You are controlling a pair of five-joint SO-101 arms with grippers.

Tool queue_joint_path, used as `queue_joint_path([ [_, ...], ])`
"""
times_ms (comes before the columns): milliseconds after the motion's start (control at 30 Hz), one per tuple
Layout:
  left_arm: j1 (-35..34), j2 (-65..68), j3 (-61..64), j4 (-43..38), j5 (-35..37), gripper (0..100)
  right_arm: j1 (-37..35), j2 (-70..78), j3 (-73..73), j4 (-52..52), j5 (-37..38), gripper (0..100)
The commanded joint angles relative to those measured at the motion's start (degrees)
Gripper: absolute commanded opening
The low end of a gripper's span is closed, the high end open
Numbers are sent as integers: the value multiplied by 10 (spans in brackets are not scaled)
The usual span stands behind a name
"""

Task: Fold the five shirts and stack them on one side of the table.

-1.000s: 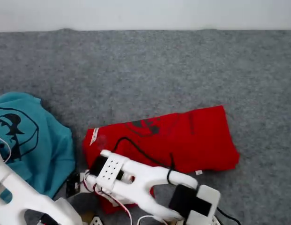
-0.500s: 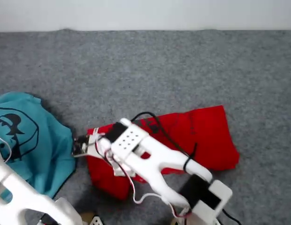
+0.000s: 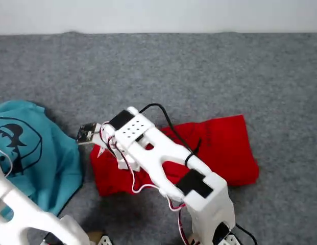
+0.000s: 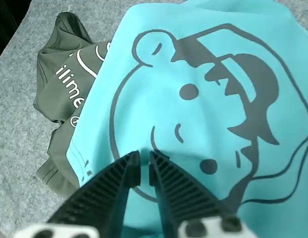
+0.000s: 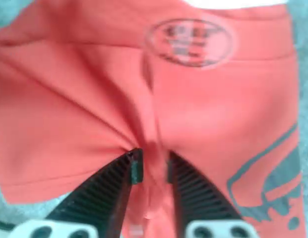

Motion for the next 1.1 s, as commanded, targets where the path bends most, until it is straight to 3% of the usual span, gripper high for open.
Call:
queue_joint_path([
  [0, 5, -5, -9, -13, -4, 47, 25, 12, -51, 2, -33, 182],
  [300, 5, -5, -9, -15, -4, 47, 40, 39, -84, 56, -33, 186],
  [467, 5, -5, -9, -15, -4, 47, 37, 7, -108, 144, -33, 87],
  [567, 5, -5, -9, -15, -4, 47, 34, -24, -103, 176, -33, 79],
  [800, 5, -5, -11, -15, -4, 47, -25, -168, 76, 174, -4, 87],
  [1067, 4, -5, -10, -16, -2, 47, -135, -343, 308, 78, -45, 240],
])
